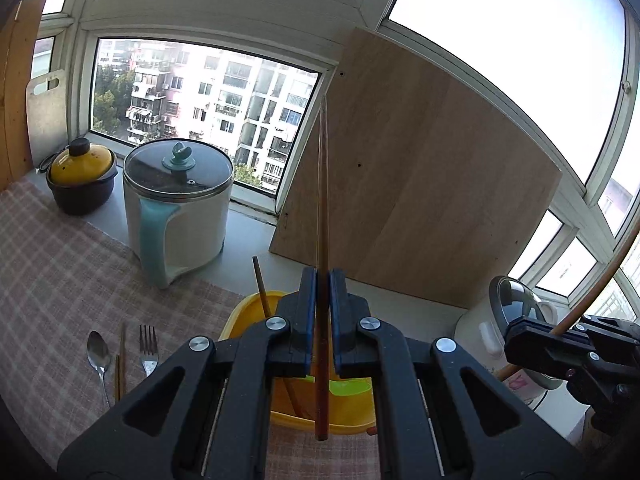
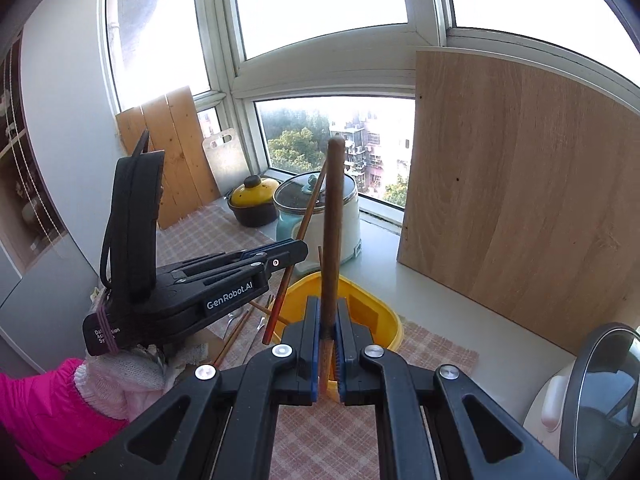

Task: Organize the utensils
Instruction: 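Lower the chopstick into the yellow container with the right tool while the left holds its chopstick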

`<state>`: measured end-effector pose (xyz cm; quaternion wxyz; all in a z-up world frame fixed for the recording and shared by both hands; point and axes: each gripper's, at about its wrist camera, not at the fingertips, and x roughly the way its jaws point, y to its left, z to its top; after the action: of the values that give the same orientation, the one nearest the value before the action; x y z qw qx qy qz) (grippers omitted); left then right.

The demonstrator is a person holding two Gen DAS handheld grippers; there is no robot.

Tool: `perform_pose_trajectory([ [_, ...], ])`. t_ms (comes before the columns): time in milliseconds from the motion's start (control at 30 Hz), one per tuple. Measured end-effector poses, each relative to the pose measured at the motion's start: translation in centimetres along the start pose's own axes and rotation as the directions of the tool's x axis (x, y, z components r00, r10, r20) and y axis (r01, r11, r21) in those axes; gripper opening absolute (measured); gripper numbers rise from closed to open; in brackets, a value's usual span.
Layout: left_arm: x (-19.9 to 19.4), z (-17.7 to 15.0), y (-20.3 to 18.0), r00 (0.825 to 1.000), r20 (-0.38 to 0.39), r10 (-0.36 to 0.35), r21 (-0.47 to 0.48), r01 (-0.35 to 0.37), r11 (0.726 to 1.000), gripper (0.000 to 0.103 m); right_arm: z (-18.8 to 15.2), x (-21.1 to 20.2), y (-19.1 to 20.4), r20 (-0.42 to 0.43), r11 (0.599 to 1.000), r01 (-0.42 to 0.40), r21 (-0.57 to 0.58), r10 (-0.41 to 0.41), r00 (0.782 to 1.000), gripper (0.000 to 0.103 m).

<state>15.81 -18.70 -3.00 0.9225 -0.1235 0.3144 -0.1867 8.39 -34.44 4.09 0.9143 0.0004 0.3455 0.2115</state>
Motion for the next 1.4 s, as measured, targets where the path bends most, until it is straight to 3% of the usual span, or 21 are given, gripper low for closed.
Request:
perform_pose_trajectory([
  [467, 1.4, -0.5, 0.0, 0.999, 0.019, 0.037, 0.012, -0.037, 0.999, 0.004, 2.6, 2.6, -2.0, 0.023, 0.999, 0.050, -0.008, -0.050, 0.998, 0.004],
  [833, 1.7, -1.3, 0.1, 0.999, 0.021, 0.042, 0.018, -0.043, 0.999, 0.004, 1.8, 6.1, -3.3, -0.046, 0.997, 0.081, -0.015, -0.082, 0.996, 0.004],
  [1400, 2.6, -2.3, 0.5, 1.000, 0.006, 0.030, 0.013, -0.031, 0.999, 0.004, 0.3, 7.5, -4.6, -0.094, 0.997, 0.077, 0.027, -0.074, 0.993, 0.004],
])
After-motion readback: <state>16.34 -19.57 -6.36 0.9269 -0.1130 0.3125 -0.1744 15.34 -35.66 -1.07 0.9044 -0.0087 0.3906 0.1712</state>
